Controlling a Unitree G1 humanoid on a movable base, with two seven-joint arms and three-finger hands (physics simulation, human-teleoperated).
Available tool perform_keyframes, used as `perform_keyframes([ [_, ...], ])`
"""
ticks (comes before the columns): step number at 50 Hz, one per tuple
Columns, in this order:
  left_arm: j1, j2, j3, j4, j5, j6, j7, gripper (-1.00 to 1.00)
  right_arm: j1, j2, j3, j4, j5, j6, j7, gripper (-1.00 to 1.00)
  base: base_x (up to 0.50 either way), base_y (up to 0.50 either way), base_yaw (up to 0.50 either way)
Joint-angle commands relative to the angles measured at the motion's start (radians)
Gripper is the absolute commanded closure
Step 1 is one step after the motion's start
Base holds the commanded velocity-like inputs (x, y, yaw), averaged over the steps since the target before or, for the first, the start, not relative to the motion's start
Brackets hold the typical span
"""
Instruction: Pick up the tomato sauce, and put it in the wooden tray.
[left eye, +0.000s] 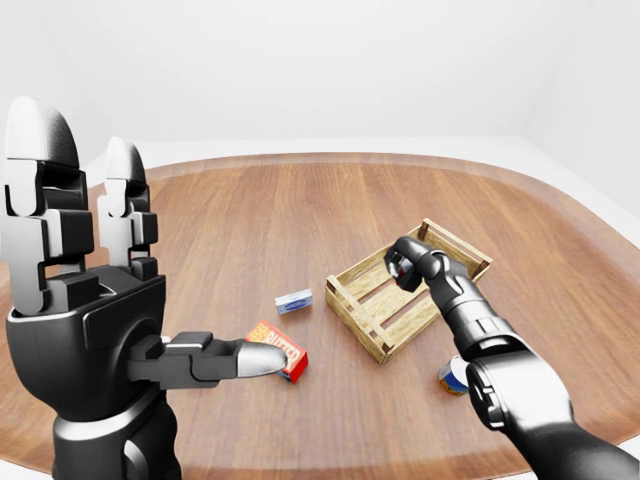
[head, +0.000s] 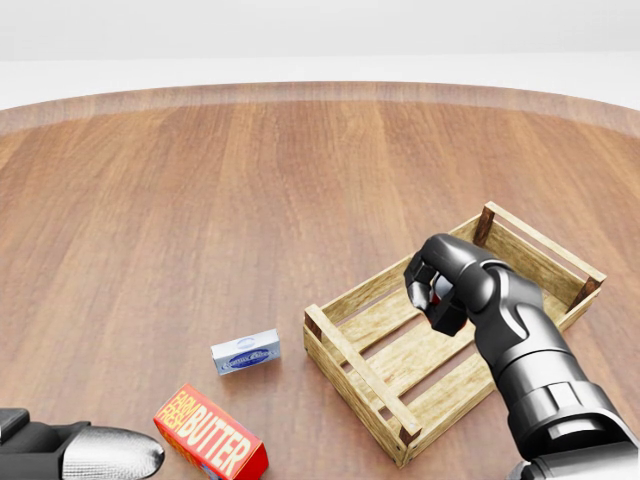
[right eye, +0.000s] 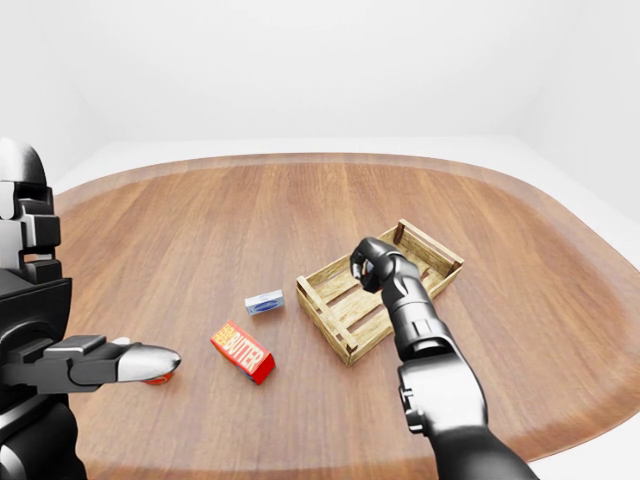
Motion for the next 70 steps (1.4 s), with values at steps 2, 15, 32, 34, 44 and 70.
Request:
perform_keyframes([
  [2, -0.005, 0.001, 0.014, -0.007, -0.010, 0.000, -0.003, -1.00, 0.032, -0.017, -0.009, 0.020, 0.004, 0.000, -0.041, 1.00, 0.00, 0.00, 0.00],
  [15, -0.003, 0.002, 0.009, -0.016, -0.008, 0.000, -0.001, -1.00, 0.057, -0.030, -0.011, 0.004, 0.022, 0.000, -0.039, 1.00, 0.00, 0.00, 0.00],
  [32, -0.003, 0.002, 0.004, -0.027, -0.001, 0.000, -0.005, -1.00, 0.039, -0.022, -0.017, 0.092, 0.069, 0.000, -0.101, 1.00, 0.00, 0.00, 0.00],
  [34, -0.005, 0.002, 0.003, -0.022, 0.000, 0.000, -0.004, -1.00, 0.037, -0.023, -0.017, 0.102, 0.073, 0.000, -0.108, 1.00, 0.00, 0.00, 0.00],
  [44, -0.001, 0.001, 0.005, -0.028, -0.003, 0.000, -0.005, -1.00, 0.038, -0.022, -0.017, 0.116, 0.096, 0.000, -0.134, 1.00, 0.00, 0.00, 0.00],
  [70, -0.007, 0.005, 0.012, -0.029, -0.014, 0.000, 0.000, -1.00, 0.014, -0.031, -0.017, 0.142, 0.114, 0.000, -0.179, -1.00, 0.00, 0.00, 0.00],
])
